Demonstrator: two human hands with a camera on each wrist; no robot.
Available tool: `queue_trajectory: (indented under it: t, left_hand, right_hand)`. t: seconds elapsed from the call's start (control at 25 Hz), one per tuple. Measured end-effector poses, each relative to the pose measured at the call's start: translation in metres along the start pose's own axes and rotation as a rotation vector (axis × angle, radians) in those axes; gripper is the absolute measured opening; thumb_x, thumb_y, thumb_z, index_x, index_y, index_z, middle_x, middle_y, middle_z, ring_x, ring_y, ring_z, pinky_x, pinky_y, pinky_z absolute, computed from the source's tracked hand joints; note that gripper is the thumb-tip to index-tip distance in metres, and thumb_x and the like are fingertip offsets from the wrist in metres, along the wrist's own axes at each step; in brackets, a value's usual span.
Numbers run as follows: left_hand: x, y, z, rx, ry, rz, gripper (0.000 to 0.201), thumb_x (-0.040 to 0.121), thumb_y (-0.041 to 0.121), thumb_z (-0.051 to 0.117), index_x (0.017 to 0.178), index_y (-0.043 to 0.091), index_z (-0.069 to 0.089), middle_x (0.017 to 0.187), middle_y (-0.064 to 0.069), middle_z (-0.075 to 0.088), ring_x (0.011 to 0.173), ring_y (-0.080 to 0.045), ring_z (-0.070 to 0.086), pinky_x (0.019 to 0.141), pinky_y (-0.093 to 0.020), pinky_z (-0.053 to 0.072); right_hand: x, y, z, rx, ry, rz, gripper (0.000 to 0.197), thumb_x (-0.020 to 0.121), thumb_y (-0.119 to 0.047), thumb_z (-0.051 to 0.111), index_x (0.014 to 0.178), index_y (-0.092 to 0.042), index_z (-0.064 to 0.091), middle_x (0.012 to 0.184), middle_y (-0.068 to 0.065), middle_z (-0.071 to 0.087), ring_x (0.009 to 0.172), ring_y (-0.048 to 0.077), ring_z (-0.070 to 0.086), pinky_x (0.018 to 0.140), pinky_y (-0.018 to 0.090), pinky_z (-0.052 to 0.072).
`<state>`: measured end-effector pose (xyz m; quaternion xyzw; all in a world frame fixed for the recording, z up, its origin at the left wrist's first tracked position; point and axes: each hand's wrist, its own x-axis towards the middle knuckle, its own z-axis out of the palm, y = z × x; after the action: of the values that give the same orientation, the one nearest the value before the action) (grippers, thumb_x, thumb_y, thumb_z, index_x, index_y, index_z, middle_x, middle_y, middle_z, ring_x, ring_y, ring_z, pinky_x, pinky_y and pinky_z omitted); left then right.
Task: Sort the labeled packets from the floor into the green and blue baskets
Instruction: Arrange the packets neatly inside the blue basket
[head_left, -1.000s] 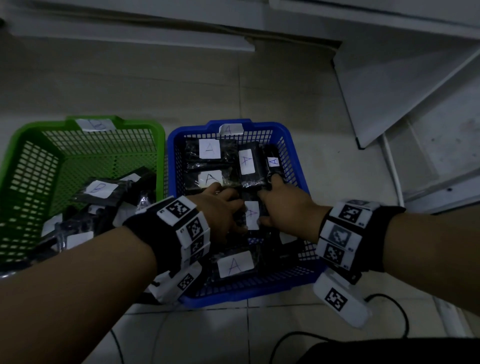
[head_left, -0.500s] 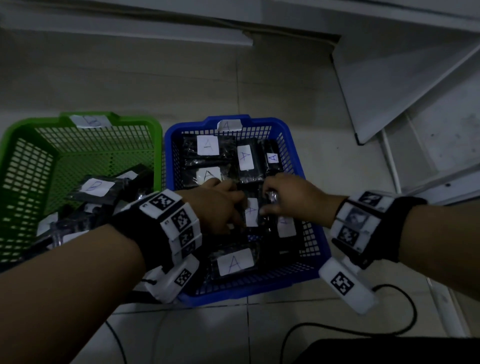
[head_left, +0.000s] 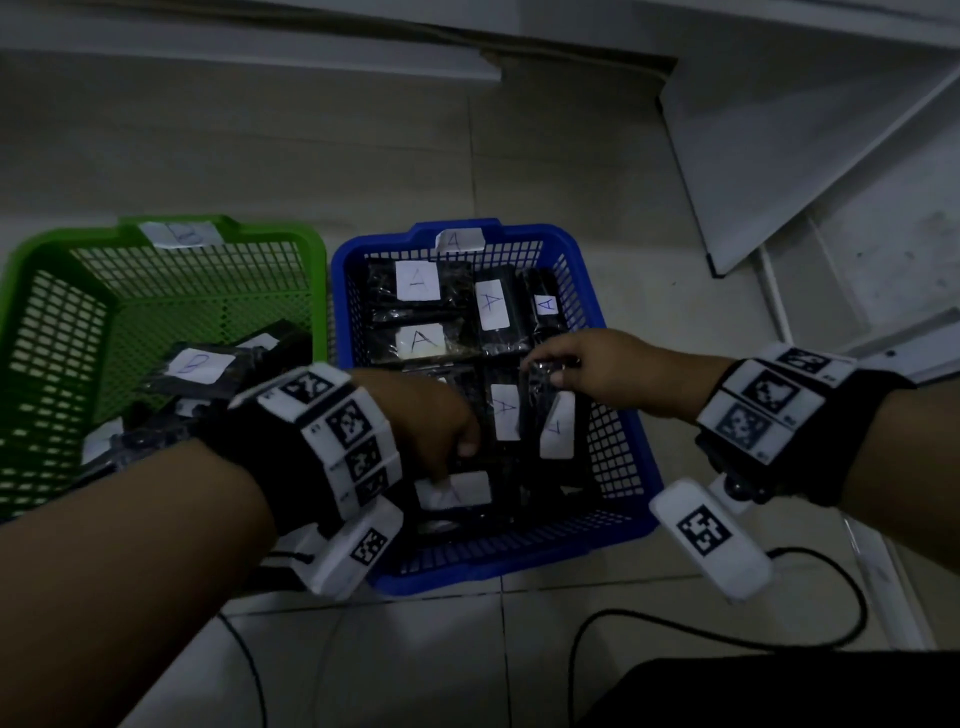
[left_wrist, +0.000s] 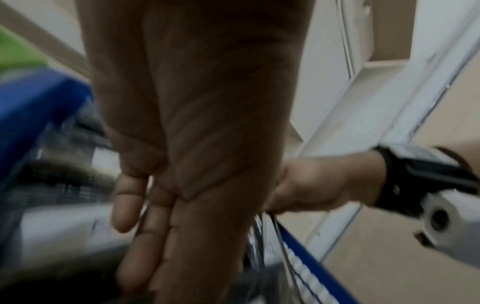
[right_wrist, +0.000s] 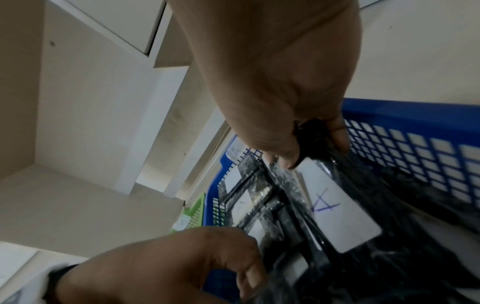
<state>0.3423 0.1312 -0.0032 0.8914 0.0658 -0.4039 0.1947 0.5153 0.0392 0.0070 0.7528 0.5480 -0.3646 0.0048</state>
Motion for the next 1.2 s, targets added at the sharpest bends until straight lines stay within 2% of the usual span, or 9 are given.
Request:
queue_trajectory:
  t: [0.2, 0.36, 0.48, 0.64, 0.76, 0.88, 1.04, 1.12, 1.2]
  left_hand:
    - [-0.009, -0.015, -0.003, 0.077, -0.013, -0.087, 0.039, 0.093, 0.035, 0.053, 0.128, 0.016, 0.052, 0.130, -0.005, 0.054, 0.119, -0.023, 0.049, 0.086, -0.026, 0.037]
    - [-0.019, -0.026, -0.009, -0.050, 0.129, -0.107, 0.031, 0.093, 0.033, 0.053, 0.120, 0.019, 0.058, 0.120, -0.002, 0.061, 0.109, -0.021, 0.055, 0.093, -0.029, 0.043]
    - [-0.031, -0.039, -0.024, -0.104, 0.228, -0.145, 0.029, 0.097, 0.030, 0.046, 0.120, 0.017, 0.056, 0.119, -0.005, 0.059, 0.094, -0.014, 0.047, 0.082, -0.024, 0.036]
    - [-0.037, -0.044, -0.028, -0.111, 0.275, -0.161, 0.032, 0.099, 0.028, 0.042, 0.127, 0.016, 0.052, 0.122, -0.006, 0.058, 0.095, -0.015, 0.047, 0.079, -0.020, 0.030]
    - [-0.034, -0.043, -0.023, -0.122, 0.274, -0.143, 0.032, 0.100, 0.028, 0.040, 0.127, 0.017, 0.051, 0.125, -0.005, 0.057, 0.106, -0.019, 0.049, 0.081, -0.020, 0.031]
    - [-0.031, -0.046, -0.021, -0.123, 0.291, -0.150, 0.033, 0.100, 0.028, 0.039, 0.129, 0.017, 0.050, 0.127, -0.006, 0.056, 0.111, -0.021, 0.051, 0.085, -0.023, 0.034]
    - [-0.031, -0.051, -0.020, -0.118, 0.301, -0.162, 0.034, 0.100, 0.027, 0.040, 0.130, 0.016, 0.050, 0.127, -0.007, 0.057, 0.114, -0.023, 0.051, 0.091, -0.029, 0.038]
    - [-0.030, -0.050, -0.020, -0.137, 0.302, -0.164, 0.034, 0.099, 0.026, 0.041, 0.132, 0.017, 0.048, 0.128, -0.006, 0.056, 0.114, -0.023, 0.051, 0.088, -0.027, 0.037]
    - [-0.029, -0.048, -0.018, -0.188, 0.319, -0.157, 0.036, 0.098, 0.023, 0.044, 0.134, 0.020, 0.045, 0.125, -0.004, 0.057, 0.104, -0.021, 0.052, 0.081, -0.023, 0.034]
  right_hand:
    - [0.007, -0.010, -0.005, 0.119, 0.090, 0.023, 0.029, 0.092, -0.024, 0.057, 0.121, -0.022, 0.059, 0.109, 0.000, 0.063, 0.095, 0.012, 0.056, 0.069, 0.019, 0.041]
    - [0.005, -0.014, 0.003, 0.496, 0.086, 0.076, 0.026, 0.093, -0.009, 0.054, 0.118, -0.016, 0.057, 0.094, 0.012, 0.061, 0.085, 0.030, 0.064, 0.074, 0.045, 0.058]
    - [0.001, -0.014, 0.015, 0.673, -0.010, 0.163, 0.023, 0.090, 0.000, 0.054, 0.103, -0.019, 0.059, 0.094, 0.014, 0.058, 0.072, 0.024, 0.057, 0.057, 0.035, 0.052]
    - [-0.009, -0.018, 0.045, 0.788, -0.227, 0.229, 0.022, 0.084, 0.004, 0.060, 0.096, -0.015, 0.059, 0.095, 0.013, 0.060, 0.075, 0.020, 0.058, 0.060, 0.030, 0.050]
    - [-0.016, -0.020, 0.070, 0.427, -0.246, 0.098, 0.023, 0.079, -0.010, 0.071, 0.093, -0.021, 0.057, 0.099, 0.004, 0.061, 0.084, 0.017, 0.060, 0.074, 0.034, 0.052]
    - [-0.019, -0.022, 0.085, 0.046, -0.222, -0.012, 0.050, 0.078, -0.032, 0.073, 0.121, -0.026, 0.048, 0.117, 0.001, 0.053, 0.107, 0.018, 0.054, 0.091, 0.029, 0.048]
    - [-0.021, -0.035, 0.085, 0.101, -0.203, -0.106, 0.058, 0.082, -0.026, 0.071, 0.134, -0.027, 0.047, 0.125, 0.001, 0.045, 0.118, 0.017, 0.048, 0.096, 0.018, 0.037]
    - [-0.019, -0.040, 0.080, 0.088, -0.305, -0.154, 0.058, 0.088, -0.018, 0.064, 0.140, -0.026, 0.041, 0.133, 0.001, 0.043, 0.124, 0.016, 0.045, 0.096, 0.010, 0.030]
    - [-0.017, -0.041, 0.073, 0.070, -0.401, -0.149, 0.053, 0.092, -0.014, 0.056, 0.141, -0.026, 0.040, 0.140, 0.000, 0.041, 0.128, 0.017, 0.043, 0.101, 0.012, 0.029]
